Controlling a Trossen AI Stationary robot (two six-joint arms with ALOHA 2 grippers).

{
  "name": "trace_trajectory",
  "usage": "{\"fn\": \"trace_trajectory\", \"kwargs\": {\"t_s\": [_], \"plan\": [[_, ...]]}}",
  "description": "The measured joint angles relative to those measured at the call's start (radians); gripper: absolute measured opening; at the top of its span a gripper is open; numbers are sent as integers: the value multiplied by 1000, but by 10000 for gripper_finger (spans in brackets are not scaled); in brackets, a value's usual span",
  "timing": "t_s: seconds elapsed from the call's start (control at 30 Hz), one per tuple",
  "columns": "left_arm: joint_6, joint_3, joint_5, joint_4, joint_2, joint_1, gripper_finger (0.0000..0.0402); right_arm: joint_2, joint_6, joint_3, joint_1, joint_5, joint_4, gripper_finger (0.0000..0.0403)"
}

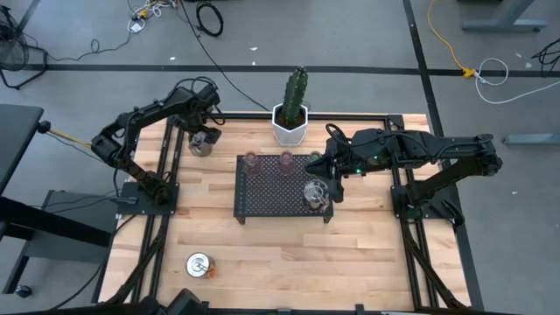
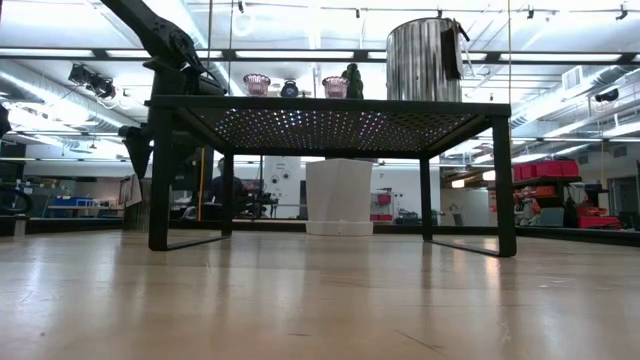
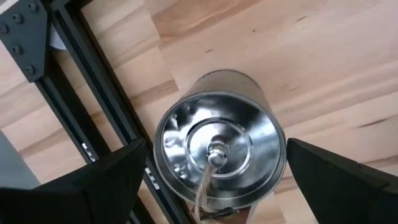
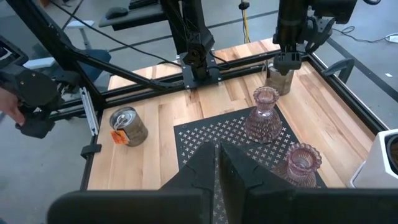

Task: Pick & Place candle stick holders
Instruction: Put the top silver scented candle on the shelf

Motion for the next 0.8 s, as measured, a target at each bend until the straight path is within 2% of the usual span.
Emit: {"fn": "trace_trajectory", "kwargs": {"t_s": [0.63,0.8], "plan": [[-6,-57,31,41,-3,0,387,0,0,0,0,0,-1,23],[-6,-57,31,41,-2,0,372,0,0,0,0,0,-1,23]]}}
